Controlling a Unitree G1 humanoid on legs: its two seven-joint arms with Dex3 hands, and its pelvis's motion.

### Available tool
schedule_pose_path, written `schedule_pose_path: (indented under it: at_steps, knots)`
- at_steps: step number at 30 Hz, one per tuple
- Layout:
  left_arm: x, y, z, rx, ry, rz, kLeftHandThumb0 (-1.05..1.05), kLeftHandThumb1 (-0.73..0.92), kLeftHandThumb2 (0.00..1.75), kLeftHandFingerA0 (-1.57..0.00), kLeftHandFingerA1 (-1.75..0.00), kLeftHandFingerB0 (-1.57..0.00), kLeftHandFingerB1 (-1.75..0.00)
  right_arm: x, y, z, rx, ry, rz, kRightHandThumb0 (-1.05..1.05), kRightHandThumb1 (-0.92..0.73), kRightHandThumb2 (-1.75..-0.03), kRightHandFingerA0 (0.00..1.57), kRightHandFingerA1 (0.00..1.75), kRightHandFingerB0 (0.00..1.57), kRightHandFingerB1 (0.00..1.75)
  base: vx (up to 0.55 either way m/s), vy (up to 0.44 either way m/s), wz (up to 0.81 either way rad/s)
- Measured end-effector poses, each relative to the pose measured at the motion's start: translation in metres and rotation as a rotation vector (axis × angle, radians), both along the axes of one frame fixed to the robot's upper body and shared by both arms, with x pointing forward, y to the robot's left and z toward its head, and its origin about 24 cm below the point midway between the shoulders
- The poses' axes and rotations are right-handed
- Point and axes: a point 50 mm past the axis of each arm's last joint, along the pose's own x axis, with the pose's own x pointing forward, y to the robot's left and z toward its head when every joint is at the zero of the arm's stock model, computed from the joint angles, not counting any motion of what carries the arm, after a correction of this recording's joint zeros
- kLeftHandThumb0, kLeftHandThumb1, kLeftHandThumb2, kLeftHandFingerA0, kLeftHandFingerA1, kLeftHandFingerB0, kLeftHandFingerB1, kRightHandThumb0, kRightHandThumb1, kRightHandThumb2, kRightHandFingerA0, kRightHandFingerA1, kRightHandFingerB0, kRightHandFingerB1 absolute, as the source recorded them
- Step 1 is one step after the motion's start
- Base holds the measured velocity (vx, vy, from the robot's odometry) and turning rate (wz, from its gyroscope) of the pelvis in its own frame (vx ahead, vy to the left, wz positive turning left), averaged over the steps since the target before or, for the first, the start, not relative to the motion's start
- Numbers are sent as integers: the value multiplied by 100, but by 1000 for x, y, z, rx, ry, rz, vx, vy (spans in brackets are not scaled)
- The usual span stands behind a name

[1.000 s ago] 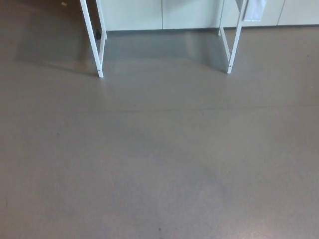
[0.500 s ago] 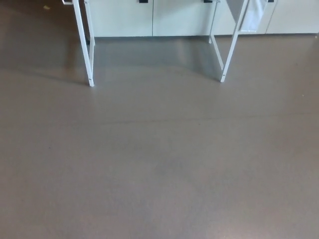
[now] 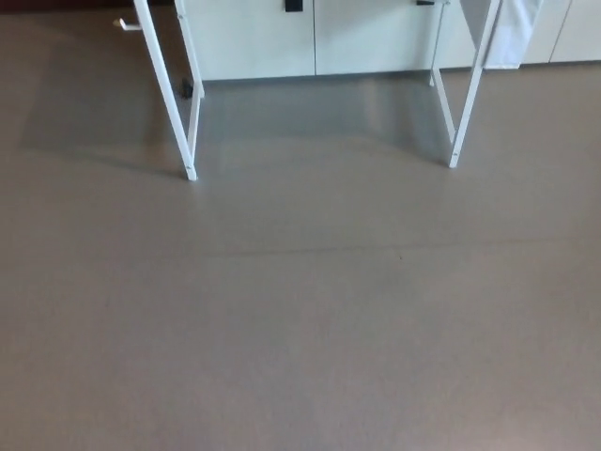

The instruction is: The robot walks towards a desk on which a file tray is kept in the middle and a cube is kept to its right. The robot lifts the cube using its right hand and places it on the file tray.

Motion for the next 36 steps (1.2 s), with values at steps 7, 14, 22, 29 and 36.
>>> schedule_pose_path:
  at_steps: [7, 14, 22, 29, 36]
  knots:
    - [10, 2, 2, 9, -27, -5, -81, 64, 99, -1, -35, -3, -30, -4, -1, -4, 5, 24, -47, -95, -66, -108, 6, 29, 5, 29, 328, 122, -18]
    - [14, 7, 8, 22, -62, 12, -75, 63, 101, 0, -40, -2, -33, -11, -1, -11, 6, 7, -84, -94, -77, -65, 6, 42, 0, 32, 279, 156, 1]
    - [7, 5, 6, 7, -27, 0, -76, 85, 65, -5, -39, 0, -28, -11, 3, -15, 29, -16, -81, -90, -62, -102, 10, 50, 2, 33, 283, -48, 0]
    - [5, 1, 2, -6, 0, -18, -77, 84, 66, -7, -40, -6, -26, -11, -1, -8, 2, -44, -58, -100, -80, -68, 6, 41, 0, 31, 260, -83, 8]
    - [7, 1, 1, -4, 24, -77, -77, 69, 104, -4, -43, 0, -24, -10, 0, -9, 4, -27, -49, -96, -68, -107, 7, 47, 0, 27, 271, 90, -16]
